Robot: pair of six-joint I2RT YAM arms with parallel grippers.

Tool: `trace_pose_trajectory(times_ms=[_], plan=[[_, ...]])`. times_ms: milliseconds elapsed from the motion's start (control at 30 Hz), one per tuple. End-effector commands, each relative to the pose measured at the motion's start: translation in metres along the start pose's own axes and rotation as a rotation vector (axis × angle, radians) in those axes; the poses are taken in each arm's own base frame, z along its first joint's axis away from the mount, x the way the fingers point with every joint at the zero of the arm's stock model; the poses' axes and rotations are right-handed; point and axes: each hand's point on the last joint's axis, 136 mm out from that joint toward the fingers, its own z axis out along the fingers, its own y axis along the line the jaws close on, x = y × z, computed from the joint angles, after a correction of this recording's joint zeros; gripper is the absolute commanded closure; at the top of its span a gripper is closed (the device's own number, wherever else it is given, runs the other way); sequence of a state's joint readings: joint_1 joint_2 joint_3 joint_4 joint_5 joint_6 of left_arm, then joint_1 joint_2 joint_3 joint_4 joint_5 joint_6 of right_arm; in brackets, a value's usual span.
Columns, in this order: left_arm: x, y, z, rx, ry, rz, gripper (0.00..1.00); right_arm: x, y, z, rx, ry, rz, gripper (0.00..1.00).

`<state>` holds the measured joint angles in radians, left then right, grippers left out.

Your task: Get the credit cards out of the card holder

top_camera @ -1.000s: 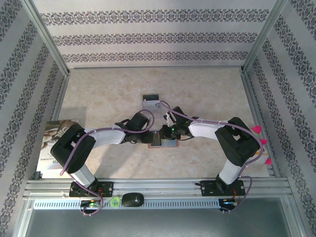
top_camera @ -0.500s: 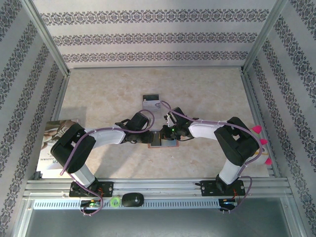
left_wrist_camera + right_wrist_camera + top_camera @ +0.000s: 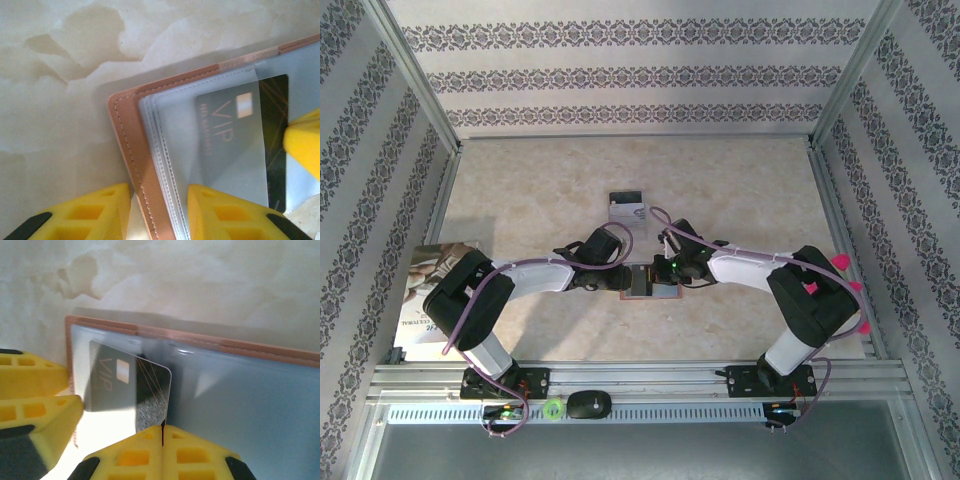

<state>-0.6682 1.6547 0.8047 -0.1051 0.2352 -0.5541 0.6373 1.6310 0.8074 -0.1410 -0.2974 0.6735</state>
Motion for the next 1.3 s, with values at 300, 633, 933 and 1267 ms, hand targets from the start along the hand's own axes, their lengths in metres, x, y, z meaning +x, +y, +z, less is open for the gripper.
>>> trace_pose_trajectory(times_ms=[300,633,933,1267], plan=[[0.028,0.013,0.01,-0.044,0.097,-0.003,0.64,0.002,-0.002,-0.016,0.075,-0.018,-0.067,0.71],[0.028,0.012,0.01,-0.042,0.1,0.0,0.65,0.003,-0.003,-0.009,0.027,0.009,-0.036,0.62],[0.028,0.011,0.012,-0.036,0.108,0.005,0.67,0.007,-0.002,0.001,0.014,0.056,-0.043,0.63],[0.028,0.011,0.012,-0.036,0.108,0.005,0.67,0.005,-0.003,-0.004,0.027,0.035,-0.06,0.82]])
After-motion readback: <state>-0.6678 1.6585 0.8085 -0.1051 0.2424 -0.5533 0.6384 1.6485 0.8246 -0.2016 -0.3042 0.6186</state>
